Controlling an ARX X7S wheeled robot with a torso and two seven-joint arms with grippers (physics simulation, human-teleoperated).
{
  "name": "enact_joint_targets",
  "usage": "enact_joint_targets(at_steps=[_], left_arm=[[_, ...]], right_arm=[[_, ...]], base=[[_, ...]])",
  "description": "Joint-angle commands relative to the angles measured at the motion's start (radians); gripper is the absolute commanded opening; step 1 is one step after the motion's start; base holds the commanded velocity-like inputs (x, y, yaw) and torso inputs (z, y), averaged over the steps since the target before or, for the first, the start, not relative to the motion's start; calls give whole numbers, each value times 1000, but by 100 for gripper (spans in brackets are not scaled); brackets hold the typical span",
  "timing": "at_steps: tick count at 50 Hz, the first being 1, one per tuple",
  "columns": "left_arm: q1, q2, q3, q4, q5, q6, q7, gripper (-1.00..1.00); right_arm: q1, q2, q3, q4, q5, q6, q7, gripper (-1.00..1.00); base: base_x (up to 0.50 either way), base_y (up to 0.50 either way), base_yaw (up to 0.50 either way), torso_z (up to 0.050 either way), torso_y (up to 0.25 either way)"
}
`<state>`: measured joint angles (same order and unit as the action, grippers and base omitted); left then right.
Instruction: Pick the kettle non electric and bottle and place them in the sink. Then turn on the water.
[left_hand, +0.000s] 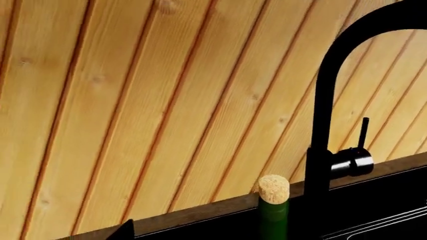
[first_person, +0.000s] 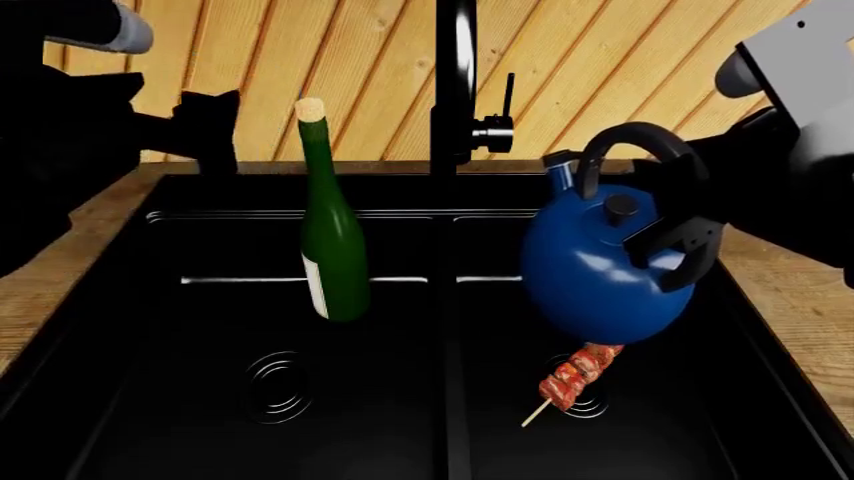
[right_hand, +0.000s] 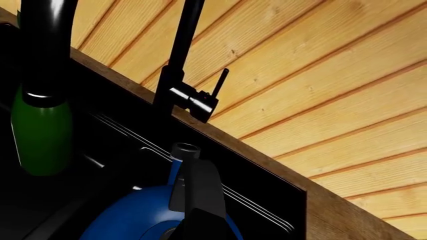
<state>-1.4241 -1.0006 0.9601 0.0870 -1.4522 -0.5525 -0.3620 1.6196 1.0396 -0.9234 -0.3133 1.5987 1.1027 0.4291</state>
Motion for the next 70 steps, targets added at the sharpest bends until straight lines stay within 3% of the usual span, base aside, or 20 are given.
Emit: enact_joint_targets(at_steps=[1, 27, 70], left_arm=[[-5, -45, -21, -14, 13, 9, -60, 100], [-42, 6, -8, -139, 162, 33, -145, 100], [-37, -2, -31, -151, 147, 37, -138, 100]], right_arm=[[31, 7, 26, -3, -34, 9, 11, -100], [39, 103, 39, -75, 53, 55, 25, -100], [-103, 199, 1, -167, 83, 3, 26, -100]], base=[[0, 0, 0, 0, 0], [0, 0, 0, 0, 1], [0, 0, 0, 0, 1]])
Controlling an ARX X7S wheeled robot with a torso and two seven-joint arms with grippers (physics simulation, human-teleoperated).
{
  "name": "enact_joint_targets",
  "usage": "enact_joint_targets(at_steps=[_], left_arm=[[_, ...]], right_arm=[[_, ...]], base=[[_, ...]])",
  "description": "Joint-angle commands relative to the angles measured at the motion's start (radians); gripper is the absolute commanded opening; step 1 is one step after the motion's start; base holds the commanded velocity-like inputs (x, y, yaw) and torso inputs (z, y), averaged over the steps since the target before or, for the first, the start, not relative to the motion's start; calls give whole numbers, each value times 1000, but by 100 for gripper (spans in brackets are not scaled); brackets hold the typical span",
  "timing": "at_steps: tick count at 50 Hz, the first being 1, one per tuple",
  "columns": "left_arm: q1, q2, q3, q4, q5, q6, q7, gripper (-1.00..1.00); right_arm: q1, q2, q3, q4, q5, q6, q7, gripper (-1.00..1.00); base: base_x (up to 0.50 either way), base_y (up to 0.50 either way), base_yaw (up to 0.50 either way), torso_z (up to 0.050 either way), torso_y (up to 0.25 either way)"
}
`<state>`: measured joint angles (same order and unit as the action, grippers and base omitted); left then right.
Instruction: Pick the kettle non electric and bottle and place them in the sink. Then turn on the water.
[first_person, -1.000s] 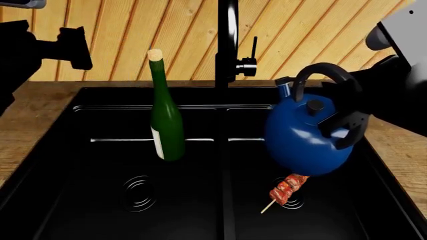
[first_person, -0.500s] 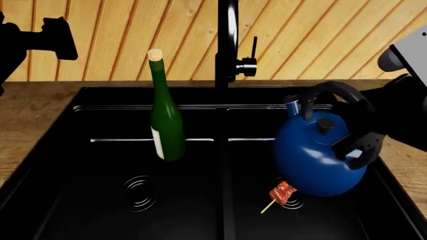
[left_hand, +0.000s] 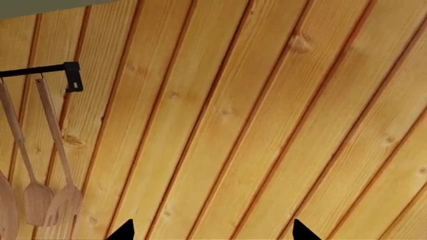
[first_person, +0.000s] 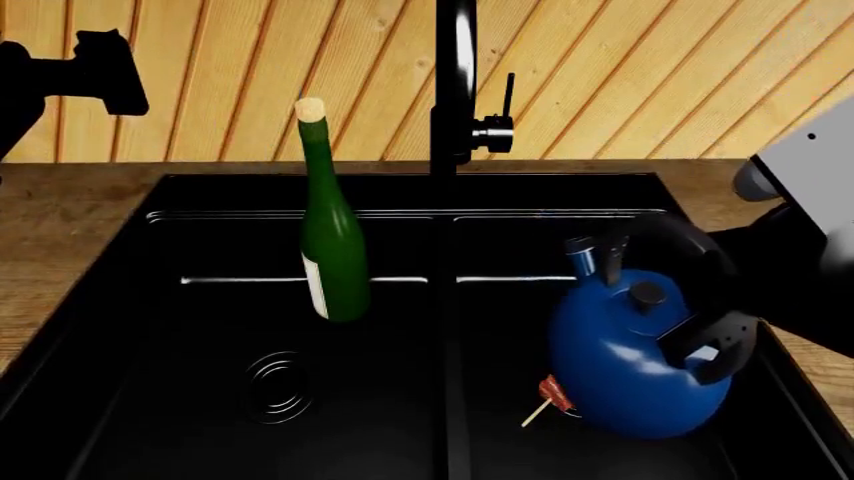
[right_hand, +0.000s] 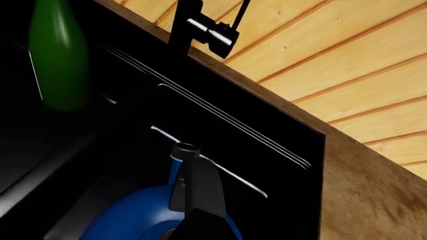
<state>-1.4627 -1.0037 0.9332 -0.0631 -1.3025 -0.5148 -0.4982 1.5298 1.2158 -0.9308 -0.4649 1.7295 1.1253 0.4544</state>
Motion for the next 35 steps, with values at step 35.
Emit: enact_joint_targets(at_steps=[35], left_arm=[[6, -3, -15, 18, -16, -10, -17, 100]], right_arm=[[-198, 64, -37, -47, -117, -191, -11, -100]], base=[[0, 0, 0, 1, 1]])
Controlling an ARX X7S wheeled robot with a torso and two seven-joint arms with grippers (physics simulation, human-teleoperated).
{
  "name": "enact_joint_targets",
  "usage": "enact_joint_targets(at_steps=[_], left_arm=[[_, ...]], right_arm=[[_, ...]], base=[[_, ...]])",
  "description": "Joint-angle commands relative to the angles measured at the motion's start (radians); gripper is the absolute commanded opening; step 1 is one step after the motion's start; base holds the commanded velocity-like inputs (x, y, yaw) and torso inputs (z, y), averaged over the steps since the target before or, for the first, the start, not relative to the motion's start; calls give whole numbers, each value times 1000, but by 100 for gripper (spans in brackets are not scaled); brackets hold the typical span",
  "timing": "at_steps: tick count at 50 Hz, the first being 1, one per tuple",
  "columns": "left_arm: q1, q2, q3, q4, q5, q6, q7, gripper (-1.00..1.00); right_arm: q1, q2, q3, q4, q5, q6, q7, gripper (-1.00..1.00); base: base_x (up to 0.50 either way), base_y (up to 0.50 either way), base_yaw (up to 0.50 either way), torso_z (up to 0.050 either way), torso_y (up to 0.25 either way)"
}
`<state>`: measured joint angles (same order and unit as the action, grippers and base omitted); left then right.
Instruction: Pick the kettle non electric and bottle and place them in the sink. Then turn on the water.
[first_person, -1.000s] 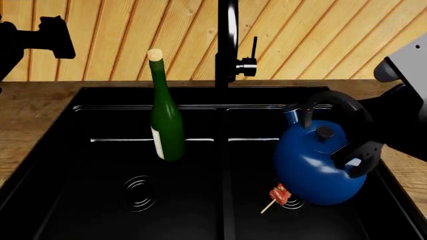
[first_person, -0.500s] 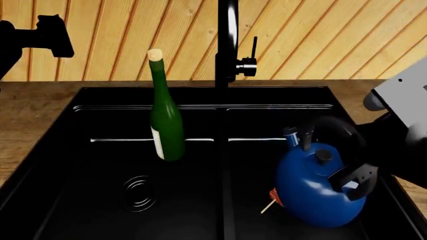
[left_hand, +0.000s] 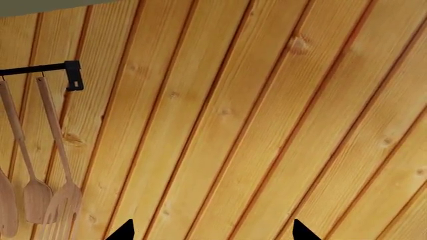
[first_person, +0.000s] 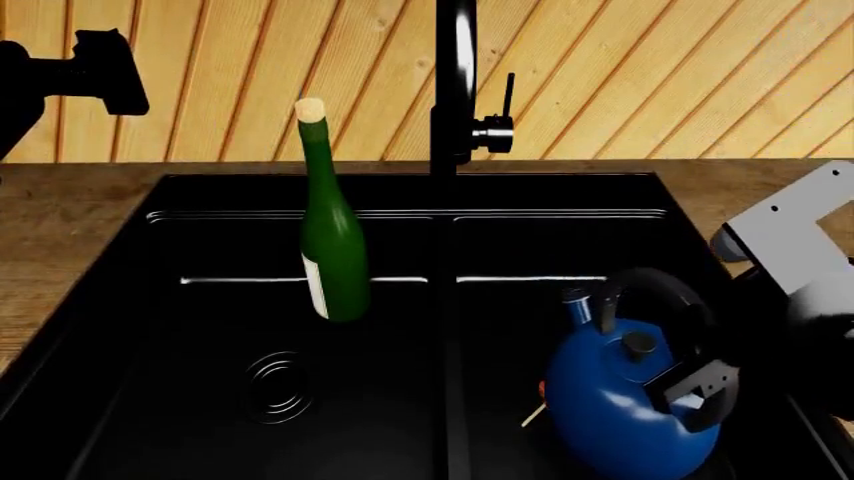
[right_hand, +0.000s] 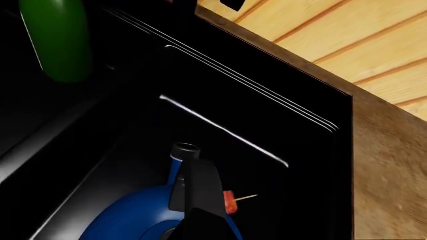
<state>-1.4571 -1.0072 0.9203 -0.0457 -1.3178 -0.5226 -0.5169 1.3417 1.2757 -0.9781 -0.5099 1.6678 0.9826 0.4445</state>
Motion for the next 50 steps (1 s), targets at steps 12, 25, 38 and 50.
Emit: enact_joint_targets(at_steps=[12, 25, 38, 50], left_arm=[[6, 0, -4, -2, 2, 2, 5, 100], [6, -1, -8, 0, 2, -1, 3, 100], [11, -5, -11, -1, 1, 1, 7, 100], [18, -5, -14, 4, 0, 4, 3, 100]], right_arm=[[-47, 14, 0, -7, -69, -81, -2, -100], [-75, 19, -8, -10, -78, -102, -4, -100], [-93, 16, -15, -7, -90, -112, -10, -100], [-90, 16, -13, -8, -79, -102, -4, -100]], base=[[0, 0, 0, 0, 1], [0, 0, 0, 1, 1], [0, 0, 0, 0, 0], [2, 0, 1, 0, 0]])
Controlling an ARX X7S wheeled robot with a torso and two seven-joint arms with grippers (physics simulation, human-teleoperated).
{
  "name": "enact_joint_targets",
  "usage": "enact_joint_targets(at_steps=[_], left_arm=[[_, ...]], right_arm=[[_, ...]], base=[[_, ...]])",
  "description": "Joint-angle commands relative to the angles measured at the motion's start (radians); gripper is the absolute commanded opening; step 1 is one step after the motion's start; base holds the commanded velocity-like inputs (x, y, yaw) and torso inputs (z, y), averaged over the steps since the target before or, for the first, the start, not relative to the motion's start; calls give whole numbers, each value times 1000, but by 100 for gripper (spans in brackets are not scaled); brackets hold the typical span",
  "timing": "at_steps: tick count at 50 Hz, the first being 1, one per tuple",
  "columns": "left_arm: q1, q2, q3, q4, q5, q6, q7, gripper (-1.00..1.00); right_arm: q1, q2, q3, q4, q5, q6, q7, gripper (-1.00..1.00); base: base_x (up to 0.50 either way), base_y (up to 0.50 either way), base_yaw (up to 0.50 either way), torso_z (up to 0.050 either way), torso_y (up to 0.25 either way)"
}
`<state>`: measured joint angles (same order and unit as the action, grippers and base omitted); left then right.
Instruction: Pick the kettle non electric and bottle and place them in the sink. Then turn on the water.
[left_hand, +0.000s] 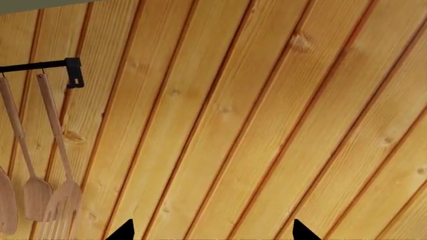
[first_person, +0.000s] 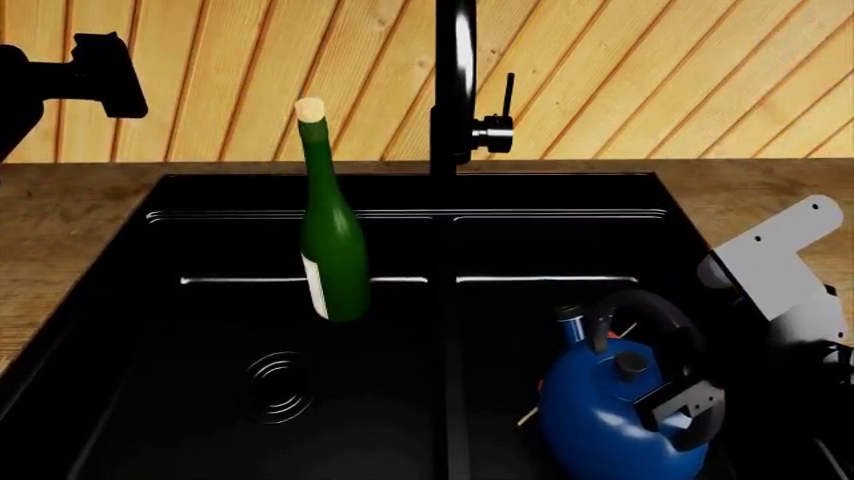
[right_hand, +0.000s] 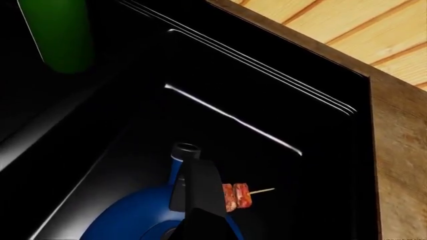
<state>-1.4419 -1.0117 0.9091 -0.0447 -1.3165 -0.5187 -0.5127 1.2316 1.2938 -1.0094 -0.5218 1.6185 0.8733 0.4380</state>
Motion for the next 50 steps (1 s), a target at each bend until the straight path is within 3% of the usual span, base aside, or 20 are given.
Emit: enact_joint_targets(at_steps=[1, 2, 3, 37, 50], left_arm=[[3, -1, -3, 3, -1, 0, -1, 100], [3, -1, -3, 4, -1, -1, -2, 100], [3, 0, -3, 4, -1, -1, -2, 100], [12, -6, -15, 14, -10, 1, -4, 100], [1, 14, -14, 6, 7, -2, -14, 100]], right_arm=[[21, -2, 19, 5, -28, 10, 3, -100], [23, -2, 19, 6, -25, 13, 3, -100], [23, -2, 18, 6, -23, 15, 4, 100], [157, -51, 75, 56, 8, 114, 18, 100], [224, -192, 92, 167, -65, 95, 35, 100]], base=[[-5, -30, 0, 0, 0], [-15, -25, 0, 0, 0], [-23, 0, 0, 0, 0], [0, 0, 0, 0, 0], [0, 0, 0, 0, 0]])
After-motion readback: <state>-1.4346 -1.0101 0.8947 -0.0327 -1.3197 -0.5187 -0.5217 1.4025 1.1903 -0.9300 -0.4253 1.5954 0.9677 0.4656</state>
